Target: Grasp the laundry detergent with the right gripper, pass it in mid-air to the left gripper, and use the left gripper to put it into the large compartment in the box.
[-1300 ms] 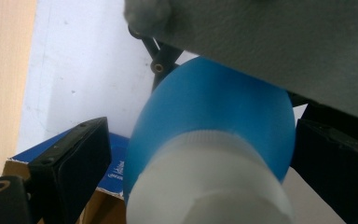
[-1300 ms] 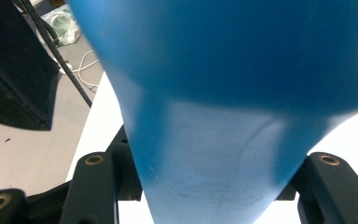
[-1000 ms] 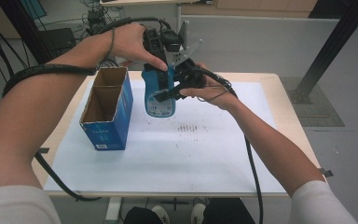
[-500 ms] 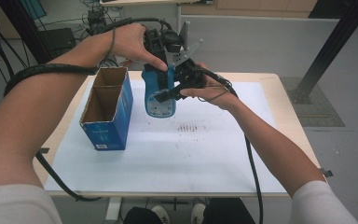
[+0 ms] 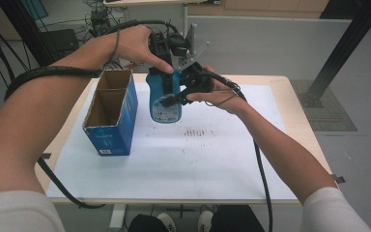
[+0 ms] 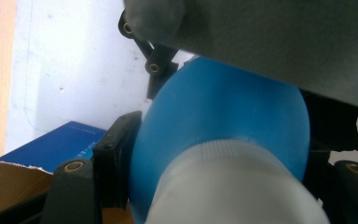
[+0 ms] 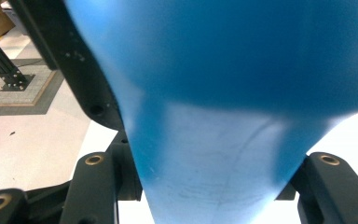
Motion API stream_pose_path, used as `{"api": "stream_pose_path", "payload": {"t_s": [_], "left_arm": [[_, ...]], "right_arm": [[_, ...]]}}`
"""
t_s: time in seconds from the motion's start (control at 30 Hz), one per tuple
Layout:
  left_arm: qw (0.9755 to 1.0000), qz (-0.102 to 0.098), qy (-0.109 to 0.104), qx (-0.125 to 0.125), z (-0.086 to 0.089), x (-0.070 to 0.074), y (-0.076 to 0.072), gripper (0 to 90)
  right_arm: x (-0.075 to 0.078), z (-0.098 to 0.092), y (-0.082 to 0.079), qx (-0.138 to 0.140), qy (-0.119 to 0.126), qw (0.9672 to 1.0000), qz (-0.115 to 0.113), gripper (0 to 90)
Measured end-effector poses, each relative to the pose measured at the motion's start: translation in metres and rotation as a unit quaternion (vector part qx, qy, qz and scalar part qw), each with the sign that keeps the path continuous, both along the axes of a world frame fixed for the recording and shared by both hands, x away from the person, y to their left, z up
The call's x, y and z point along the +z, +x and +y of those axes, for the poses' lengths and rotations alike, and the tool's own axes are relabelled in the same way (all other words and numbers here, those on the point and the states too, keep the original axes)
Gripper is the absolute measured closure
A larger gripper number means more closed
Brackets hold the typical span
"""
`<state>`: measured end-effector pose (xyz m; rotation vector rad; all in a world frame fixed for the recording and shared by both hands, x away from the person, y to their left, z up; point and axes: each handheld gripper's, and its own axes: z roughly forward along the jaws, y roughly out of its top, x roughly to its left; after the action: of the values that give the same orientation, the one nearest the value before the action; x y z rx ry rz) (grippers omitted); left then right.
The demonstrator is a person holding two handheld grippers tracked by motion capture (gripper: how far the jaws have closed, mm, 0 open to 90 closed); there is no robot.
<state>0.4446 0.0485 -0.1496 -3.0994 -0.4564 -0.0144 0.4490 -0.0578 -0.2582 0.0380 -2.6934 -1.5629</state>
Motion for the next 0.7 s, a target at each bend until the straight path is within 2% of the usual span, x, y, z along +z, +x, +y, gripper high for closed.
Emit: {"api": "stream_pose_path", "payload": {"t_s": [0.7], "left_arm": [[1.0000,-0.002,-0.002,0.002,-0.0011,-0.0035,-0.0014,33.9]], "right_arm": [[-0.0041,-0.0014,0.0001,-0.001,0.002,1.0000,-0.004,43.2]]}}
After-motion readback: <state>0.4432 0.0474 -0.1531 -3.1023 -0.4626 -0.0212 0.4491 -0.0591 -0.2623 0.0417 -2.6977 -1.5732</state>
